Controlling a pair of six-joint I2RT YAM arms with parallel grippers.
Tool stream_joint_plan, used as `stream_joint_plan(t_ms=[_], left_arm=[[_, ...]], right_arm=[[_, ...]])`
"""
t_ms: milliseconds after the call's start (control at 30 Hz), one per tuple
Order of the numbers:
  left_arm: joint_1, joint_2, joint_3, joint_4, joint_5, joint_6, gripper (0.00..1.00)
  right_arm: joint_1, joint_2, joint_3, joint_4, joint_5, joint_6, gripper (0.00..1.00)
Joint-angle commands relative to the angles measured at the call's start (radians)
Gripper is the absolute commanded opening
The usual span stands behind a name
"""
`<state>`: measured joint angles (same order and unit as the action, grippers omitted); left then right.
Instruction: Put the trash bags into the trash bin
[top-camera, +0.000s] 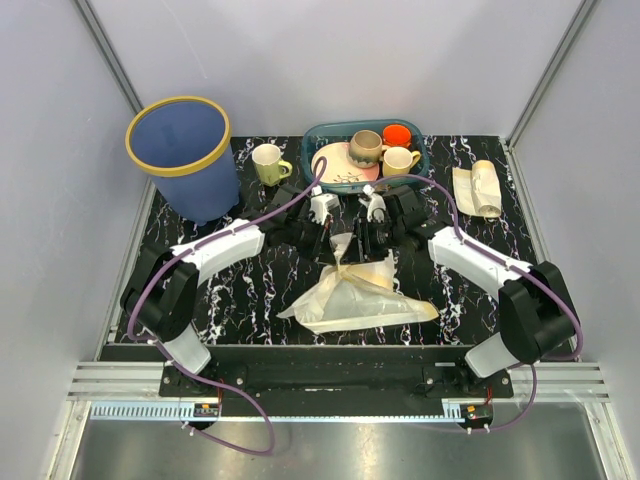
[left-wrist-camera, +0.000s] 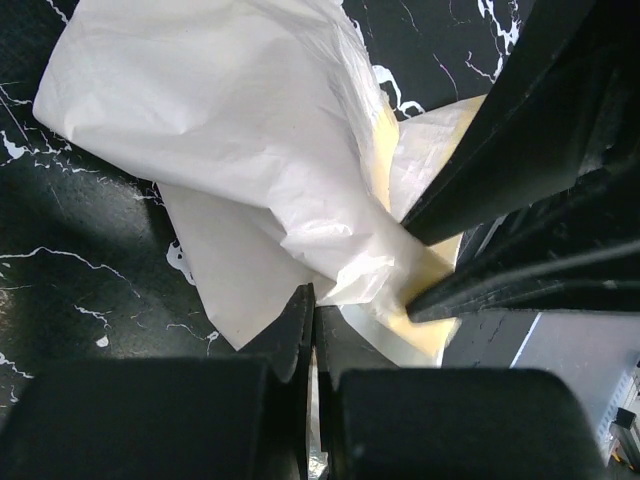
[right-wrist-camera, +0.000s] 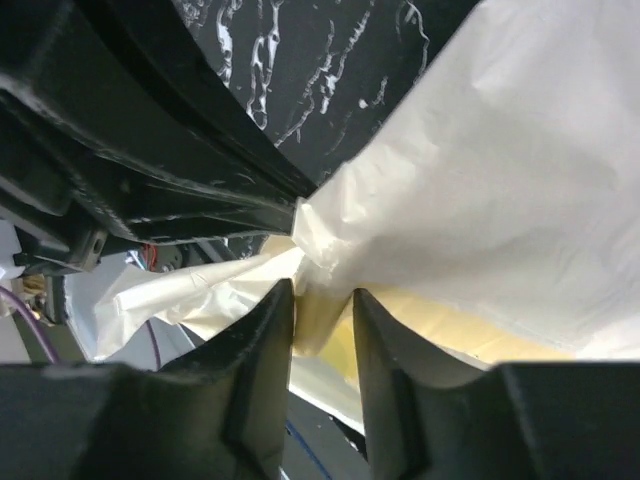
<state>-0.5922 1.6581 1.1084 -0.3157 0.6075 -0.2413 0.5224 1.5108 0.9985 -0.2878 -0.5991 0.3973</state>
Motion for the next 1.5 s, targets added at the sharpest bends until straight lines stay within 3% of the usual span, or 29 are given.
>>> stream_joint_plan(t_ms=[0, 67, 100, 133, 267, 500, 667, 800, 933, 1100, 1133, 1167, 1200, 1267, 1300, 1333, 1400, 1467], left_arm=[[0.003, -0.041, 0.005, 0.023, 0.031, -0.021, 0.0], [0.006, -0.055, -0.001, 0.021, 0.032, -0.021, 0.0], [0.008, -0.06, -0.004, 0.023, 0.032, -0.021, 0.0], [0.009, -0.063, -0.01, 0.023, 0.032, -0.023, 0.0], [0.028, -0.084, -0.027, 0.018, 0.029, -0.027, 0.0], [0.124, -0.124, -0.044, -0.06, -0.014, 0.039, 0.0], [0.146, -0.172, -0.074, -0.08, -0.055, 0.095, 0.0], [0.143, -0.17, -0.064, -0.082, -0.084, 0.126, 0.0], [0.062, -0.205, -0.025, -0.088, -0.173, 0.221, 0.0], [-0.121, -0.209, 0.031, -0.125, -0.31, 0.283, 0.0], [-0.142, -0.196, 0.039, -0.129, -0.311, 0.286, 0.04], [-0.174, -0.192, 0.05, -0.138, -0.286, 0.304, 0.15], [-0.182, -0.187, 0.059, -0.157, -0.26, 0.319, 0.32], [-0.167, -0.213, 0.059, -0.213, -0.183, 0.374, 0.48], [-0.143, -0.237, 0.036, -0.227, -0.149, 0.393, 0.63], [-0.102, -0.294, 0.021, -0.236, -0.112, 0.396, 0.67], [0.096, -0.336, -0.011, -0.252, 0.047, 0.407, 0.72], [0.228, -0.344, 0.002, -0.357, 0.031, 0.536, 0.74]], right_arm=[[0.005, -0.003, 0.048, -0.12, 0.099, -0.092, 0.32], [0.005, -0.003, 0.051, -0.175, 0.117, -0.124, 0.21], [0.004, -0.004, 0.048, -0.188, 0.139, -0.13, 0.06], [0.002, -0.015, 0.043, -0.192, 0.142, -0.138, 0.0], [-0.021, -0.06, 0.019, -0.223, 0.154, -0.176, 0.0], [-0.212, -0.093, 0.025, -0.382, 0.206, -0.314, 0.0], [-0.363, -0.048, 0.087, -0.444, 0.262, -0.38, 0.0], [-0.369, 0.014, 0.146, -0.459, 0.277, -0.385, 0.0], [-0.369, 0.084, 0.175, -0.441, 0.305, -0.388, 0.0], [-0.369, 0.195, 0.244, -0.41, 0.291, -0.376, 0.0], [-0.371, 0.209, 0.25, -0.409, 0.285, -0.373, 0.0], [-0.369, 0.219, 0.255, -0.409, 0.285, -0.371, 0.0], [-0.369, 0.229, 0.256, -0.409, 0.283, -0.374, 0.0], [-0.369, 0.232, 0.247, -0.395, 0.28, -0.39, 0.0], [-0.371, 0.229, 0.235, -0.389, 0.285, -0.394, 0.0], [-0.371, 0.23, 0.23, -0.38, 0.289, -0.402, 0.0], [-0.369, 0.229, 0.218, -0.353, 0.292, -0.429, 0.0], [-0.369, 0.232, 0.213, -0.331, 0.294, -0.44, 0.0]])
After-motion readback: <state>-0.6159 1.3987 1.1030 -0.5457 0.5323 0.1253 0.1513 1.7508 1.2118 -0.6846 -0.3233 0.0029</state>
